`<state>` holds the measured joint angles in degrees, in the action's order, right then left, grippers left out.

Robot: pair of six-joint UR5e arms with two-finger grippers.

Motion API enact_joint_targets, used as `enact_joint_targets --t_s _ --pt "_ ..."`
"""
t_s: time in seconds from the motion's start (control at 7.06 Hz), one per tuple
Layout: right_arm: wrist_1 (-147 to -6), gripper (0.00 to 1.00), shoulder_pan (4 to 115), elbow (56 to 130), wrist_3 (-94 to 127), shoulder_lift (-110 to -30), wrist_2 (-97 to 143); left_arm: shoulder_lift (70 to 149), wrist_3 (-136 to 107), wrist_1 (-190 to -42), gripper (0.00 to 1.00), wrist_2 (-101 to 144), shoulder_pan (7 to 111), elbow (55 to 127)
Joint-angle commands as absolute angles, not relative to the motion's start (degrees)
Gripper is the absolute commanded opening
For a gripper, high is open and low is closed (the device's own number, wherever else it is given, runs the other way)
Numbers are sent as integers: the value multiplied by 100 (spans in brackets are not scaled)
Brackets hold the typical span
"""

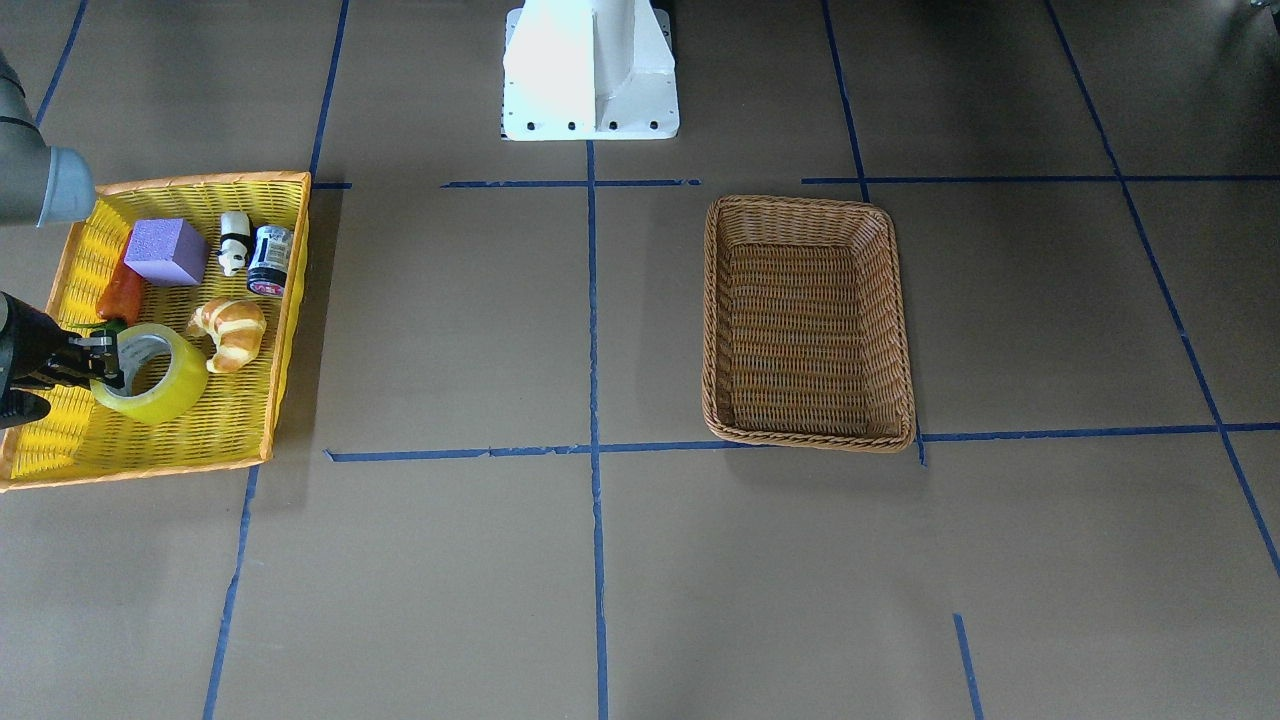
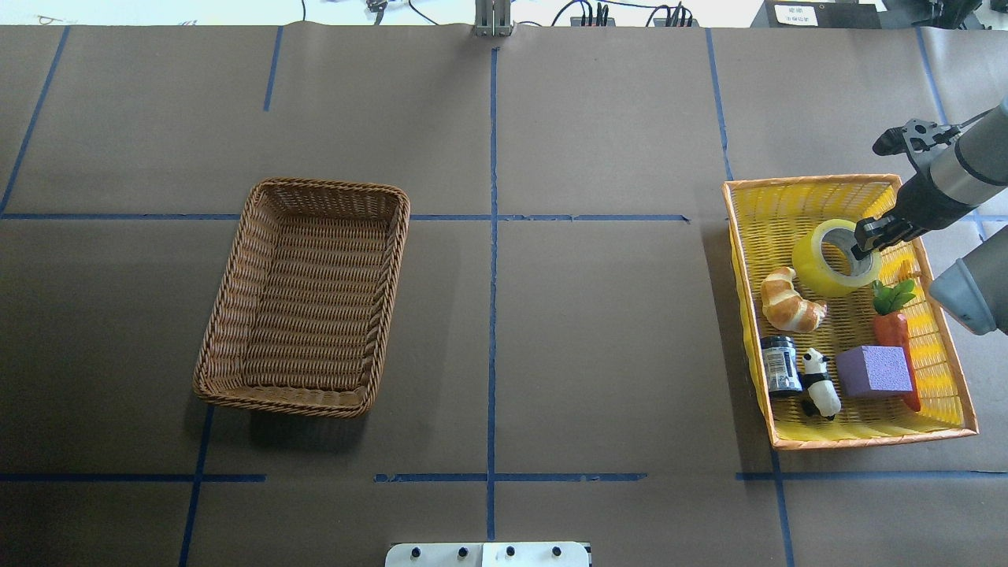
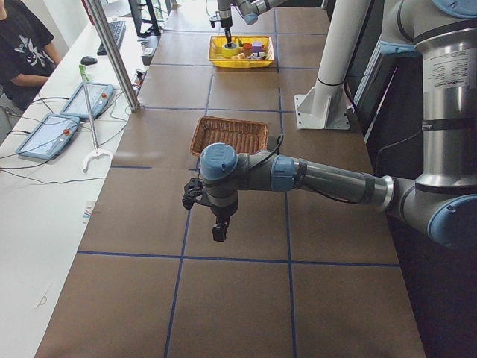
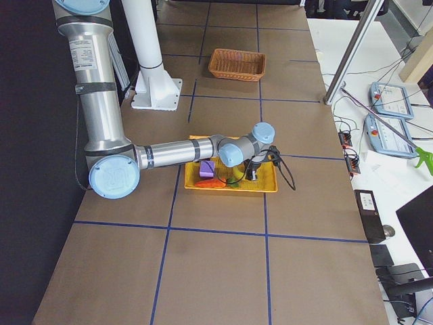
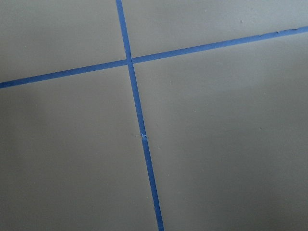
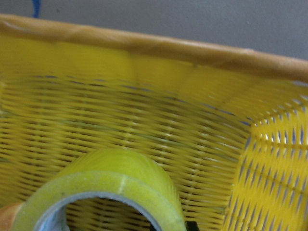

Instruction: Move tape to another basket

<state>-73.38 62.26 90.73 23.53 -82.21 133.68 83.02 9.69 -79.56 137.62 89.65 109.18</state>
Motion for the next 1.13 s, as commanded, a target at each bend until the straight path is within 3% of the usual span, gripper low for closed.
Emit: enact_joint_targets --t_s 0.0,0.28,0.57,0.99 --pt "-7339 0 6469 10208 3208 -8235 13920 8341 732 -8163 100 14890 8913 11030" --pt "-7321 0 6129 11044 5490 -7798 14237 8376 -916 -8976 100 15564 8816 11328" --pt "-7313 0 5453 11398 7182 -7053 14230 8857 -3783 -10774 100 15636 7783 11513" --pt "-7312 0 5115 11907 7839 -6715 14264 10261 -7873 -12625 100 14806 6369 11514"
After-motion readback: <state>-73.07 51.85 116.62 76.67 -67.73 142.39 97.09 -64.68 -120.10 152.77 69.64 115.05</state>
